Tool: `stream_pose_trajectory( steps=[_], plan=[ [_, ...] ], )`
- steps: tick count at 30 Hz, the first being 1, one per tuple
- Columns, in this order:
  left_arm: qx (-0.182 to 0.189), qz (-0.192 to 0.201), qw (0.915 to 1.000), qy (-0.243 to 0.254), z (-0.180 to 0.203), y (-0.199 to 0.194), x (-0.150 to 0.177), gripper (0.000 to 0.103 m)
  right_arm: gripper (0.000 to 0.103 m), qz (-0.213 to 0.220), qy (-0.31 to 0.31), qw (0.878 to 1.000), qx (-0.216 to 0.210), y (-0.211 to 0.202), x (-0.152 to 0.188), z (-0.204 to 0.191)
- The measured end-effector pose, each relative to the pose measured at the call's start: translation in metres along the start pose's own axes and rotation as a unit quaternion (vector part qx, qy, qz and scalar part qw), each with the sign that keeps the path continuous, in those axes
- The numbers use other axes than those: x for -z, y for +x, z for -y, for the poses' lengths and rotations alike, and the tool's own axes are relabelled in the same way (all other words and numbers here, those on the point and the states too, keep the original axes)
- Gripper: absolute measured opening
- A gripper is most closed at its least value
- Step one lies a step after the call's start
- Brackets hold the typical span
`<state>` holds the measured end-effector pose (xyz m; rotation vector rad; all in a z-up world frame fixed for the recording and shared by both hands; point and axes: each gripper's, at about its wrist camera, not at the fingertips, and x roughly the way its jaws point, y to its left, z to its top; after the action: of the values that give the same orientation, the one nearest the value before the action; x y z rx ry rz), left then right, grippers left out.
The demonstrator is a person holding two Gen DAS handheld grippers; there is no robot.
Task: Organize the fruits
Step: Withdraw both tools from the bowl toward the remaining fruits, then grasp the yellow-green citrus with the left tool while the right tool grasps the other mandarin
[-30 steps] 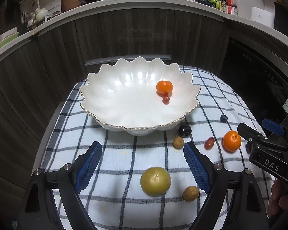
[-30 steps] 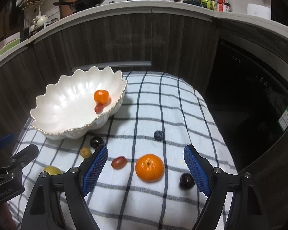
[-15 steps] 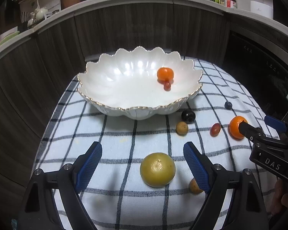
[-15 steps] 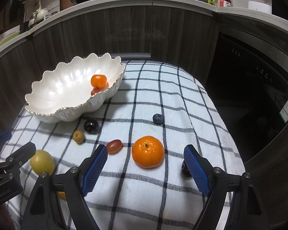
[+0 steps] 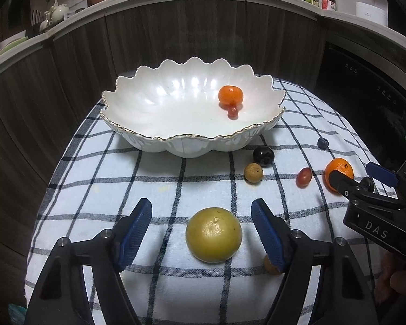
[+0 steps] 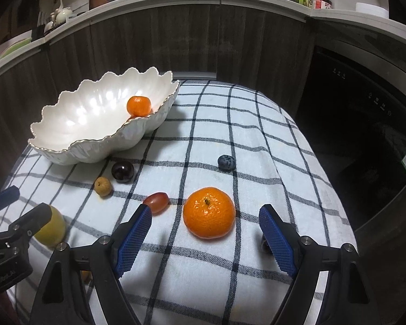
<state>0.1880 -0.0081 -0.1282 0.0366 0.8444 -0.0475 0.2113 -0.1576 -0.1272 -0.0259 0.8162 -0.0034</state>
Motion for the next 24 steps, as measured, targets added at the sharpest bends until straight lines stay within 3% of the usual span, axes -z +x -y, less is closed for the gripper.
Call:
stream_pose_trajectory(
  steps=[8,11,15,20,24],
  plan=[
    [0.005,-0.015,0.9999,0.001,0.002,0.01,0.005,0.071,0.082,-0.002,0.008,1.0,-0.007,0.009,0.001,0.004],
    [0.01,-0.02,0.9997,0.006,0.004,0.015,0.007,0.064,0.081,-0.005,0.009,1.0,-0.009,0.013,0.001,0.005],
    [0.014,-0.028,0.9995,0.006,0.004,0.019,0.01,0.06,0.072,-0.012,0.007,1.0,-0.011,0.019,0.001,0.004],
    [0.017,-0.035,0.9992,0.007,0.005,0.023,0.012,0.058,0.069,-0.02,0.011,1.0,-0.011,0.026,0.001,0.005],
    [0.022,-0.042,0.9988,0.007,0.006,0.026,0.014,0.048,0.061,-0.032,0.017,0.999,-0.011,0.032,0.002,0.007]
  ],
)
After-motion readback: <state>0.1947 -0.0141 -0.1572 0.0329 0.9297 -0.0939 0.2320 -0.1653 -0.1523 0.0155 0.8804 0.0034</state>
